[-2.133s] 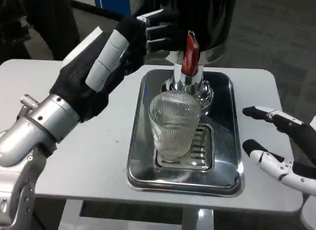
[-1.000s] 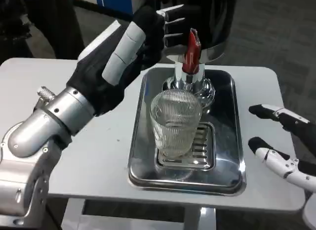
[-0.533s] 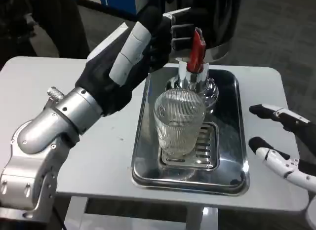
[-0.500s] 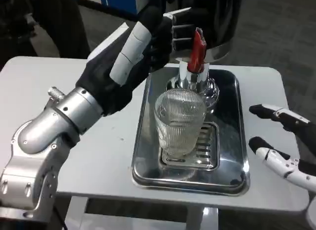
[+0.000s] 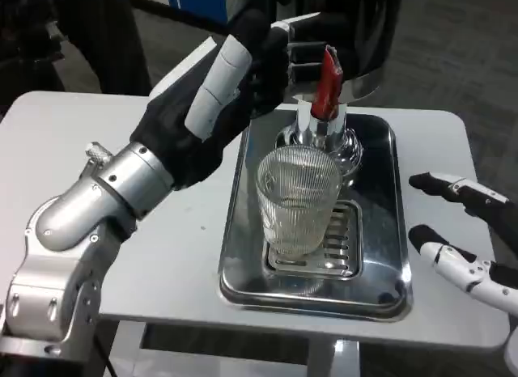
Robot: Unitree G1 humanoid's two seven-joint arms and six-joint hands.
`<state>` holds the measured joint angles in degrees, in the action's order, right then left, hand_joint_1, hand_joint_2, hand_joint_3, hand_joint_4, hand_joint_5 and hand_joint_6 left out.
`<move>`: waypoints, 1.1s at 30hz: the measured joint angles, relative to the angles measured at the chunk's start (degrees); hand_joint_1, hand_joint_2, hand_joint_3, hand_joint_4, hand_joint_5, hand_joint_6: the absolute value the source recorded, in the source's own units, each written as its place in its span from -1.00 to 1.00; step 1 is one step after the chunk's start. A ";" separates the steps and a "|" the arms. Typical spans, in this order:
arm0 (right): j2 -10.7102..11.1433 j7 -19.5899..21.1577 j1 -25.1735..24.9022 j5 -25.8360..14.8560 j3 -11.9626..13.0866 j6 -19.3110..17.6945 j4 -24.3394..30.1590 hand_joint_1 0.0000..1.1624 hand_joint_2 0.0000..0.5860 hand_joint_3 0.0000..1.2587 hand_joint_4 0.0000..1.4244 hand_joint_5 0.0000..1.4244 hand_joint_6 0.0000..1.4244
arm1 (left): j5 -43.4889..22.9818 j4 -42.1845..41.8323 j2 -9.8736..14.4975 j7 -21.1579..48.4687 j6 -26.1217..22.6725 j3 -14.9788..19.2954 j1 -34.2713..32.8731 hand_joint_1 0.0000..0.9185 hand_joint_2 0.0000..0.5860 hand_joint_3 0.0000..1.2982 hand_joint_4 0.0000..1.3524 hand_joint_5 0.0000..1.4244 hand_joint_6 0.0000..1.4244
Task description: Grasp the cup under the faucet to collect the drink, then remove the cup.
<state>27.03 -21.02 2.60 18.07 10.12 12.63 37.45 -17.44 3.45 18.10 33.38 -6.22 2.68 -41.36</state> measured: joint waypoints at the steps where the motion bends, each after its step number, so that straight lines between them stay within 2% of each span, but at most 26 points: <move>1: 0.00 0.00 0.00 0.00 0.00 0.00 -0.03 -0.42 0.33 -0.68 -0.77 -0.83 -0.84 | 0.00 0.00 0.00 0.12 0.00 -0.19 -0.07 -1.00 -0.86 -0.59 -0.57 -0.59 -0.70; 14: 0.00 0.01 0.11 -0.02 0.07 -0.05 -0.25 -0.42 0.33 -0.68 -0.77 -0.83 -0.84 | 0.05 -0.01 -0.14 1.06 -0.08 -1.73 -1.02 -1.00 -0.86 -0.52 -0.58 -0.61 -0.69; 18: 0.00 0.01 0.11 -0.04 0.10 -0.05 -0.26 -0.42 0.33 -0.68 -0.77 -0.83 -0.84 | 0.09 -0.01 -0.14 0.92 -0.12 -1.64 -1.02 -1.00 -0.86 -0.42 -0.43 -0.55 -0.66; 22: 0.00 0.02 0.13 -0.06 0.12 -0.05 -0.27 -0.42 0.33 -0.67 -0.76 -0.83 -0.84 | 0.19 -0.02 -0.16 -0.01 -0.12 -1.46 -1.02 -1.00 -0.85 -0.12 -0.18 -0.40 -0.57; 25: 0.00 0.02 0.17 -0.05 0.12 -0.05 -0.29 -0.42 0.33 -0.67 -0.76 -0.83 -0.84 | 0.42 -0.13 -0.13 -0.46 -0.12 -1.37 -1.01 -1.00 -0.85 0.01 -0.05 -0.33 -0.57; 29: 0.00 0.03 0.18 -0.06 0.11 -0.06 -0.29 -0.42 0.33 -0.67 -0.76 -0.83 -0.84 | 0.44 -0.33 -0.02 -1.23 -0.12 -1.16 -0.95 -1.00 -0.85 0.11 0.04 -0.23 -0.54; 33: 0.00 0.03 0.18 -0.07 0.11 -0.07 -0.29 -0.42 0.33 -0.67 -0.76 -0.83 -0.84 | 0.53 -0.76 0.20 -2.08 -0.11 -0.98 -0.64 -1.00 -0.85 0.15 0.07 -0.21 -0.53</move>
<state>27.03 -21.00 2.78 18.00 10.23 12.56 37.17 -16.91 2.68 18.30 31.30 -6.33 1.71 -42.00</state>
